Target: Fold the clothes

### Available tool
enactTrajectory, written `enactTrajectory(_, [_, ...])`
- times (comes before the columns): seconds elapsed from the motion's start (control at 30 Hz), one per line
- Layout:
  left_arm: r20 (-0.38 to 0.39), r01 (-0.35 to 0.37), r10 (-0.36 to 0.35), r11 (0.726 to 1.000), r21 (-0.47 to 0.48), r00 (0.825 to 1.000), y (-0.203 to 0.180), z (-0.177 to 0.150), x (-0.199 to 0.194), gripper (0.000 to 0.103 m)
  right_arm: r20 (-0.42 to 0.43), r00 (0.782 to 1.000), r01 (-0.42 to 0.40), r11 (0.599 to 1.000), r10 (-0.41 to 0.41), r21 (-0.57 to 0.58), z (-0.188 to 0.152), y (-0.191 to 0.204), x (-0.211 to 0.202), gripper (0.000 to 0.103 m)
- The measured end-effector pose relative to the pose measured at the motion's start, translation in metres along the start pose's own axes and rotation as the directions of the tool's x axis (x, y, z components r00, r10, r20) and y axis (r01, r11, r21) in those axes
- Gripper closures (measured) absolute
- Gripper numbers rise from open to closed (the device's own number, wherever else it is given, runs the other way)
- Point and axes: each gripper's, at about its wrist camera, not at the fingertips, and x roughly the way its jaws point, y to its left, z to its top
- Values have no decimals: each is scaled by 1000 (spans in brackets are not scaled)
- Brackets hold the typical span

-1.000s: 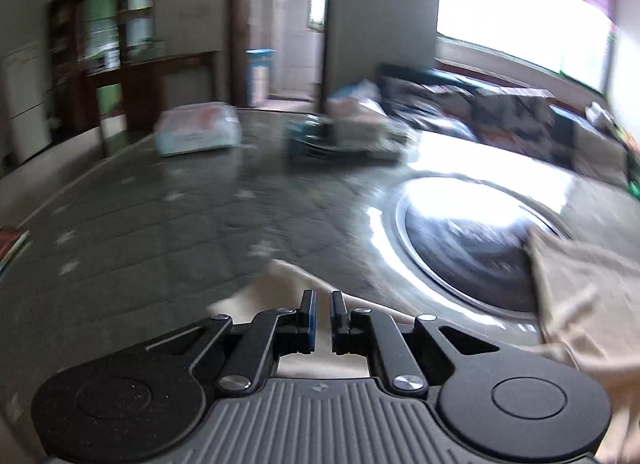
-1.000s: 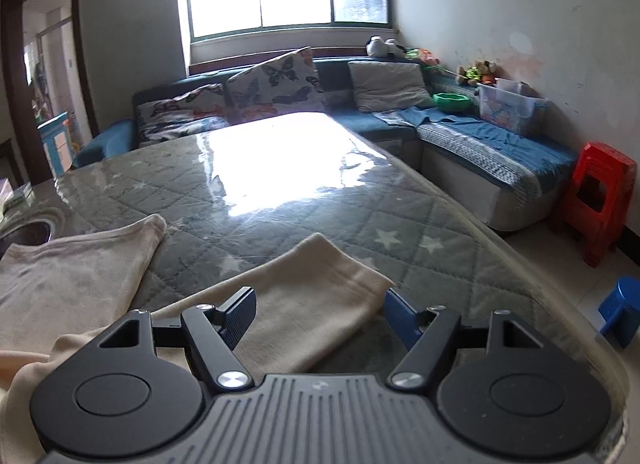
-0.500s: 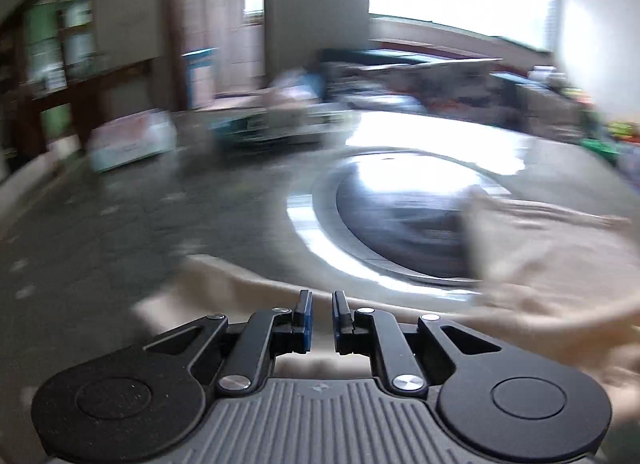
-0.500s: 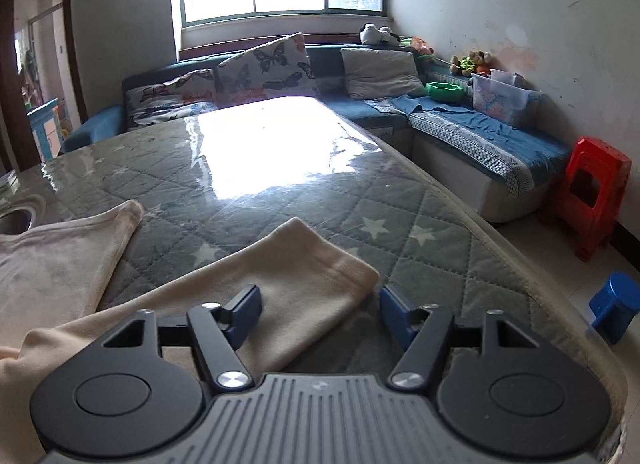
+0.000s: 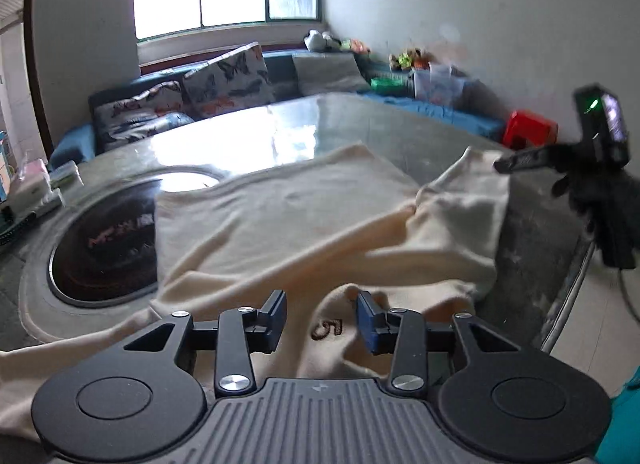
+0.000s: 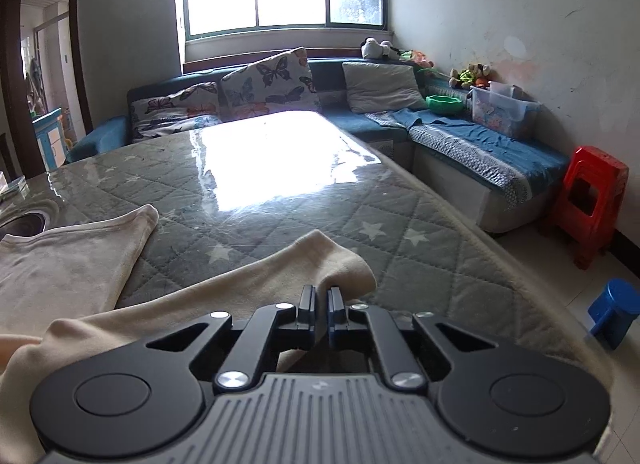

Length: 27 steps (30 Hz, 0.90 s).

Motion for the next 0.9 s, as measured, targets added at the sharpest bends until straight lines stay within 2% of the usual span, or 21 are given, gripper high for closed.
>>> enactTrajectory(0.1, [-15,11,-10,1000,21,1000,-4,-4,5,86,-3,1000,11,1000,-11,-4,-4,-4,-8,98])
enactTrajectory(0.17, [-10,18,-17,999,38,1000,-7,-7,2,92,-9,1000,22,1000,-22,-5,-6,-7,-10,98])
enactTrajectory(0.27, [16,37,-38,998,40,999,-9,-8,-7,93,-12,999,46,999,-46,-16,-11,-14,-17,98])
enactTrajectory(0.4, [55,110,-112,993,45,992,-8,-8,-32,94,5,997,84,996,-83,-19,-13,-20,-32,98])
enactTrajectory(0.47, [54,136,-140,988,78,989,-11,-12,-39,94,-6,996,93,996,-93,-17,-15,-22,-36,98])
enactTrajectory(0.6, [-16,162,-162,976,143,987,-19,-25,-34,93,-56,992,108,994,-109,-28,-24,-24,-31,97])
enactTrajectory(0.7, [-45,183,-178,970,157,983,-19,-28,-31,93,-56,991,116,993,-118,-25,-26,-24,-35,90])
enactTrajectory(0.77, [-28,201,-199,968,151,979,-14,-23,-34,88,-44,991,122,992,-124,-37,-22,-24,-41,88])
enactTrajectory(0.87, [31,208,-214,970,125,976,-3,-10,-40,88,-5,994,109,992,-110,-71,-12,-19,-52,86])
enactTrajectory(0.9, [55,206,-213,972,114,976,0,-5,-43,88,3,997,83,993,-83,-82,-8,-16,-55,82])
